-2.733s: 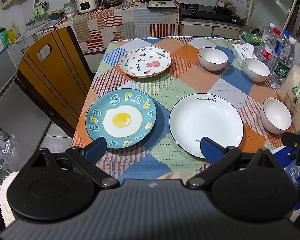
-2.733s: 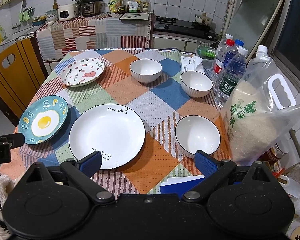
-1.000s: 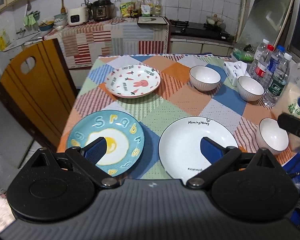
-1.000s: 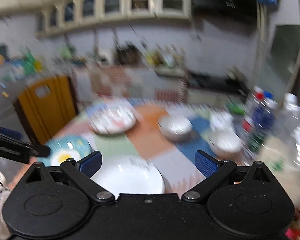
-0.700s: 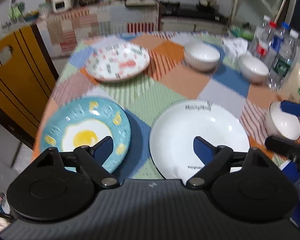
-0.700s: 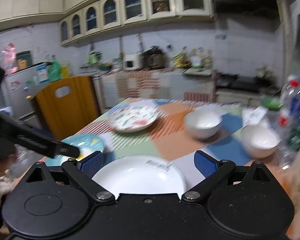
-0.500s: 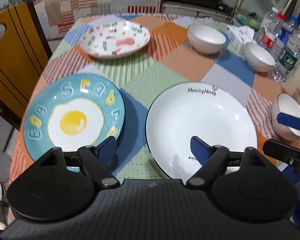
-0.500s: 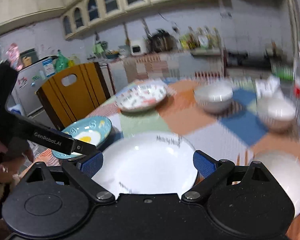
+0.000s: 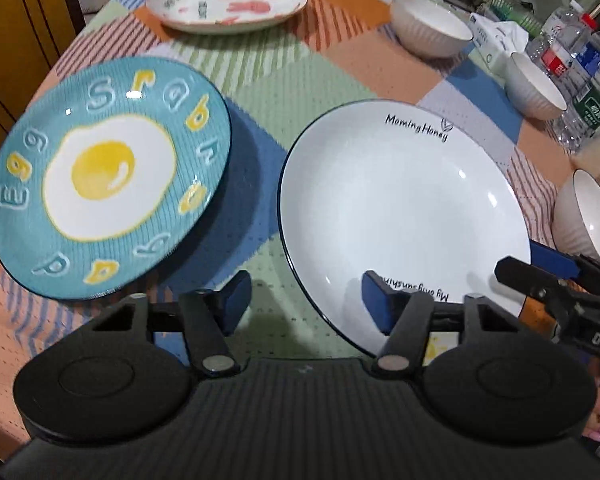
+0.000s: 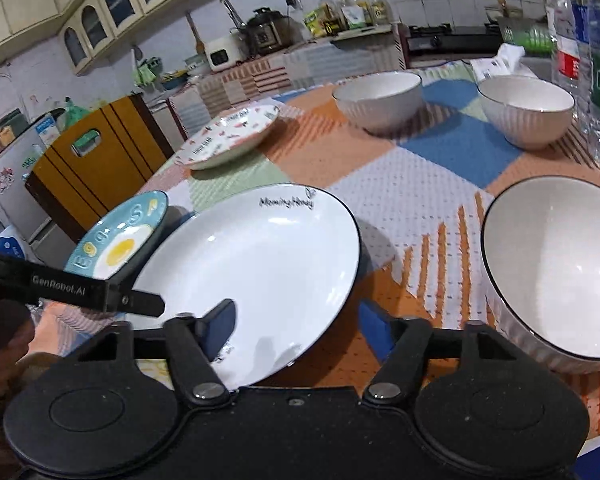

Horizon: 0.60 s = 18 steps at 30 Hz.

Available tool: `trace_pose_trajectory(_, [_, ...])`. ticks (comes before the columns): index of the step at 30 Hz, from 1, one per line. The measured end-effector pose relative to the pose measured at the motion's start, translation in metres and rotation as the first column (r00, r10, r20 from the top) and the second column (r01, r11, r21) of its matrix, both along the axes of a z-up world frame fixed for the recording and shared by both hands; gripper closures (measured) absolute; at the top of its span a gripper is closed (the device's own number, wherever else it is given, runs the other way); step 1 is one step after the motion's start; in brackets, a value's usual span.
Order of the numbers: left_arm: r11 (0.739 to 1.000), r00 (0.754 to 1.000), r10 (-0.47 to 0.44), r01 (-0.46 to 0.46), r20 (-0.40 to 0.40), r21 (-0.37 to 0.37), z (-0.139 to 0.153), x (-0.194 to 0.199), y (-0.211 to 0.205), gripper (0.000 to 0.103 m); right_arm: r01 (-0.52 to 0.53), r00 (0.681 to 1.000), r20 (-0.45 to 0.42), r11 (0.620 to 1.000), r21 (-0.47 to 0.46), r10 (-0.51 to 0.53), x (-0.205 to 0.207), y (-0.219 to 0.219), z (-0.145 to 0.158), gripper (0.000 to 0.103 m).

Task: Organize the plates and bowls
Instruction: 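Reach both grippers to the white plate rim and close on it, then lift the white plate with both grippers and carry it toward the bowls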

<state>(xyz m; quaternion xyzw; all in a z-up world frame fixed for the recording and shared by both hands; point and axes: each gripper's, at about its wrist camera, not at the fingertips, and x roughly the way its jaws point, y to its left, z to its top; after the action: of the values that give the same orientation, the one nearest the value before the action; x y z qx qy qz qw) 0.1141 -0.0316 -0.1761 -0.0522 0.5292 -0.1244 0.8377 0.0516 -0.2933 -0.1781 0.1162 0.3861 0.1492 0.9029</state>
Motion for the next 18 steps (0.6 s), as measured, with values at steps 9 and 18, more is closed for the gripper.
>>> trace_pose_trajectory(9, [1.000, 0.998, 0.010, -0.010, 0.067, 0.005, -0.001, -0.001, -0.007, 0.080, 0.035, 0.999, -0.042, 0.999, 0.037, -0.033, 0.007, -0.005, -0.019, 0.078])
trace_pose_trajectory(18, [1.000, 0.999, -0.018, 0.018, 0.038, 0.009, 0.010, 0.003, -0.005, 0.081, 0.008, 0.999, -0.042, 1.000, 0.008, -0.007, 0.010, -0.001, -0.013, 0.079])
